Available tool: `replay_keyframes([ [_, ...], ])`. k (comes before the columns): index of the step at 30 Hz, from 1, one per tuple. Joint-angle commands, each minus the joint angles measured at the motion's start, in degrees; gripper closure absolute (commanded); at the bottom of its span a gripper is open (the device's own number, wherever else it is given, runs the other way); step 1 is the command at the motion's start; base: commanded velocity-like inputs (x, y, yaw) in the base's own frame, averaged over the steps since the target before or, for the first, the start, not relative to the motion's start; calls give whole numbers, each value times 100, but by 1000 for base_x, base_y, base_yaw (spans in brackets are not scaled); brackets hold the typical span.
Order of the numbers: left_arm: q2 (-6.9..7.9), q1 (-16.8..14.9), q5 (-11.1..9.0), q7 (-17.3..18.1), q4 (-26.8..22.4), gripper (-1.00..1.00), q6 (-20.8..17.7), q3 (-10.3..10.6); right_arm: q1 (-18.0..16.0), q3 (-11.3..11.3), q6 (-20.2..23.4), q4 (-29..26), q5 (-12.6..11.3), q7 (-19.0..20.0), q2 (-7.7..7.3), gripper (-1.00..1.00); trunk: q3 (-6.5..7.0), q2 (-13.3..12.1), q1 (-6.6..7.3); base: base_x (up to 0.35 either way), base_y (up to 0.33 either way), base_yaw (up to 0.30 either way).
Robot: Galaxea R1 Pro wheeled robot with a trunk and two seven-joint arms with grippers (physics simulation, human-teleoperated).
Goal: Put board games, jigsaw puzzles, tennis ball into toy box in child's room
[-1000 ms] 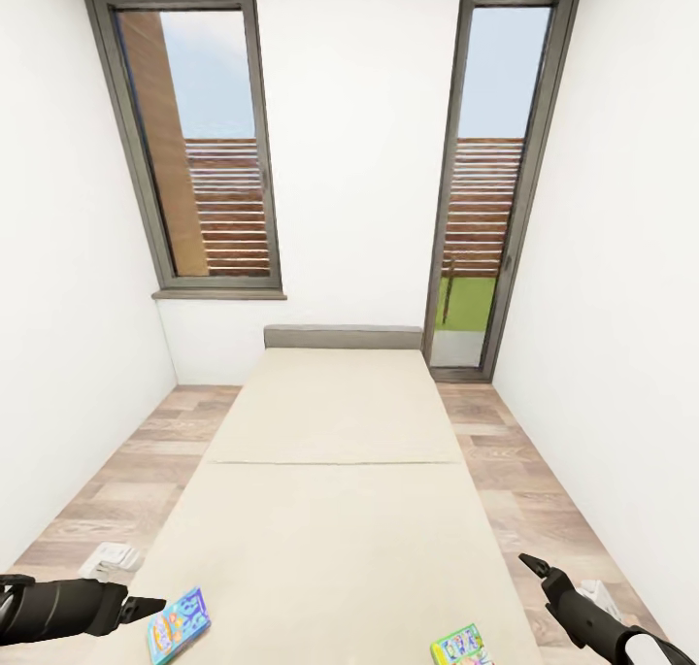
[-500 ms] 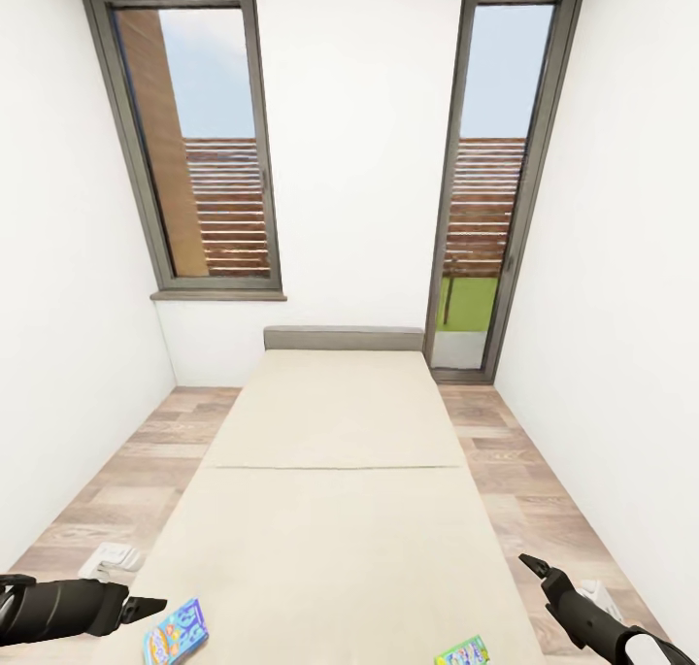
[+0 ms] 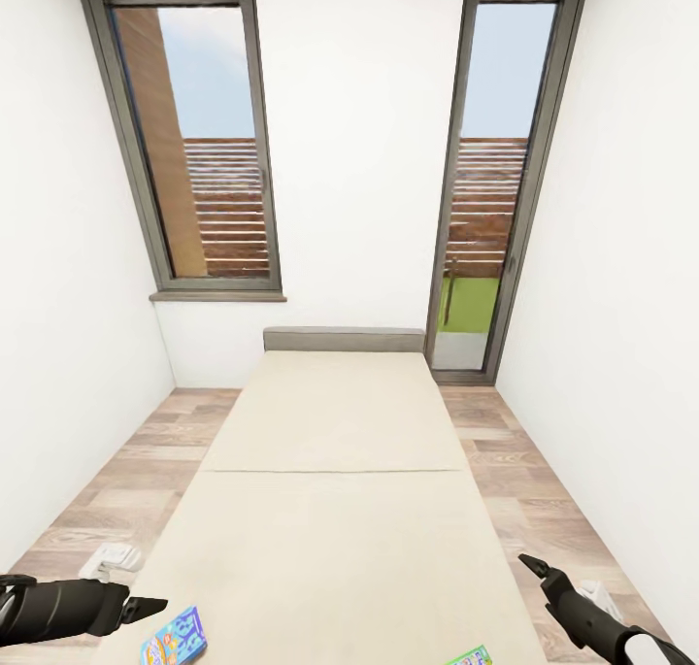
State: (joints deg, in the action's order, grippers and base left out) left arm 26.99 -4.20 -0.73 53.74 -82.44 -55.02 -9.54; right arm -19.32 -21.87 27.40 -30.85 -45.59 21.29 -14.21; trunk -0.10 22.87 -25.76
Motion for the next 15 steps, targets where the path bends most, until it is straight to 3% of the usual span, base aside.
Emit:
replay_keyframes([
  [1, 0, -2, -7, 16, 0, -100, -44, -4, -3, -26, 47, 0, -21, 8, 10, -100, -2, 4, -2, 5, 1, 0],
  [10, -1, -2, -7, 19, 0, -100, -44, -4, -40, 2, 52, -6, -20, -21, 45, -100, -2, 4, -2, 2, 0, 0],
  [15, -1, -2, -7, 22, 0, -100, -44, -4, -69, 228, 54, -55, -20, -134, 49, -100, -2, 4, -2, 0, 0, 0],
])
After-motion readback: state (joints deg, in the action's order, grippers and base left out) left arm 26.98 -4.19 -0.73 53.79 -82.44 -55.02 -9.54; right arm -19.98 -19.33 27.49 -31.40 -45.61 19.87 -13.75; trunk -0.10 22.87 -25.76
